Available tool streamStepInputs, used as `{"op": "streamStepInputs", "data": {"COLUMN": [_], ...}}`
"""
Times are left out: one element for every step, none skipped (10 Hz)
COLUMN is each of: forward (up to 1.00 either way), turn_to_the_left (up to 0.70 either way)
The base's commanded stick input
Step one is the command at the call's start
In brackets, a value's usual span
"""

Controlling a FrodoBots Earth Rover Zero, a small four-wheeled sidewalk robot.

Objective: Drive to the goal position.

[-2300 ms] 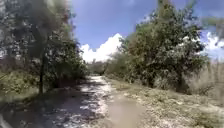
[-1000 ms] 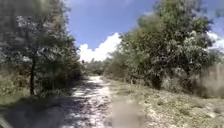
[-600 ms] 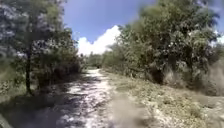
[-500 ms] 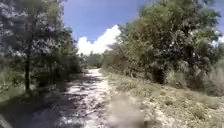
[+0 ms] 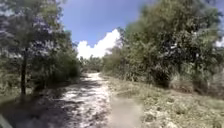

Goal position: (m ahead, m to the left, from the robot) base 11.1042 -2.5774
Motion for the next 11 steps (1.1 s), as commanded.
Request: {"op": "streamStepInputs", "data": {"forward": [0.5,0.5,0.5,0.5,0.5,0.5,0.5,0.5,0.5,0.5,0.5], "turn_to_the_left": [0.0,0.0,0.0,0.0,0.0,0.0,0.0,0.0,0.0,0.0,0.0]}}
